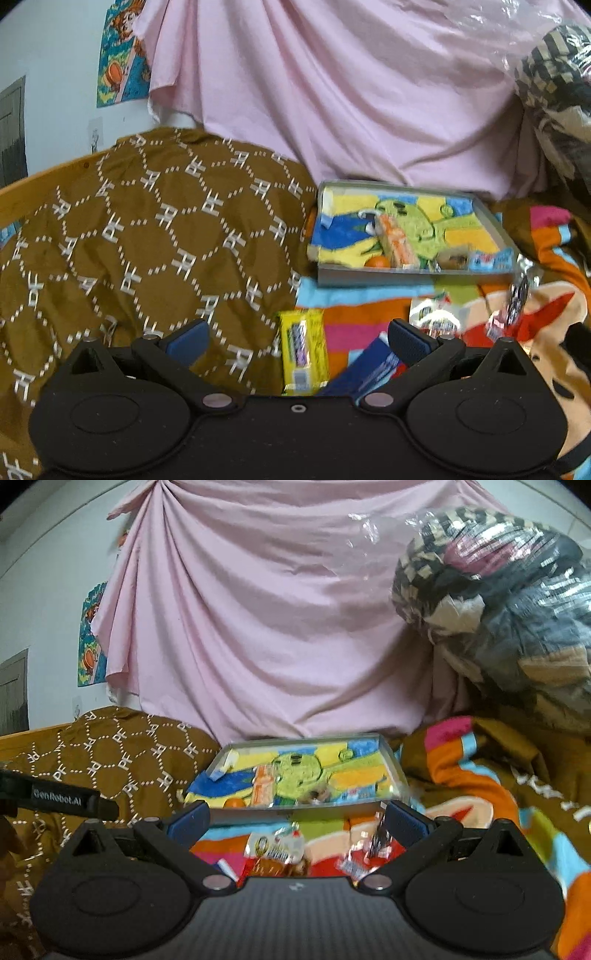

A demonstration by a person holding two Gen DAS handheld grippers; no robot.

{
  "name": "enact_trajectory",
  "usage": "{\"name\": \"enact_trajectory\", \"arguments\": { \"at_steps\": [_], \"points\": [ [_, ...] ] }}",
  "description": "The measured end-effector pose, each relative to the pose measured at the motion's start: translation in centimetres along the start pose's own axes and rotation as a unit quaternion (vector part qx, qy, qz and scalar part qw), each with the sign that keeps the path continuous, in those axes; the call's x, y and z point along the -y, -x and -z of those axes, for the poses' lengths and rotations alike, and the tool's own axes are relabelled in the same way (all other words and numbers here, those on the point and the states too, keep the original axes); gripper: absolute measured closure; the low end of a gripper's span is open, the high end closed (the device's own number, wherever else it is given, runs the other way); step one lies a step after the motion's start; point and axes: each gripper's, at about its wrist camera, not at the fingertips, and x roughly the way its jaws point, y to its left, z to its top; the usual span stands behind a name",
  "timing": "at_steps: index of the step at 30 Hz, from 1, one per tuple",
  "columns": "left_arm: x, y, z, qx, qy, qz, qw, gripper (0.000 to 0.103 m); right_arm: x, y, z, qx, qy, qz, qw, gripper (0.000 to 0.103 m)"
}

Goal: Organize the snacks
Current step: 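Raise both open tools away from the tray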

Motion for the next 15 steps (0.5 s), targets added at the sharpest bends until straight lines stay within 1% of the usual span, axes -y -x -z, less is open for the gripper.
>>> {"name": "enact_trajectory", "arguments": {
  "at_steps": [7,11,15],
  "points": [
    [-1.4,0.0,2.4,-0.016,-0.003,-0.003,0.9999,0.001,-1.4,1.3,1.4,-0.042,0.011,-0.006,0.999,0.000],
    [-1.9,-0.3,3.6,-0.036,-0.007,-0.001,0.9993,0.001,-2.3,1.1,2.1,-0.070,0.026,-0.011,0.997,0.000],
    [-2.6,-0.8,4.4,-0.057,0.001,0.004,0.9984,0.001,-2.9,0.3,3.0,-0.109,0.038,-0.018,0.993,0.000]
  ]
}}
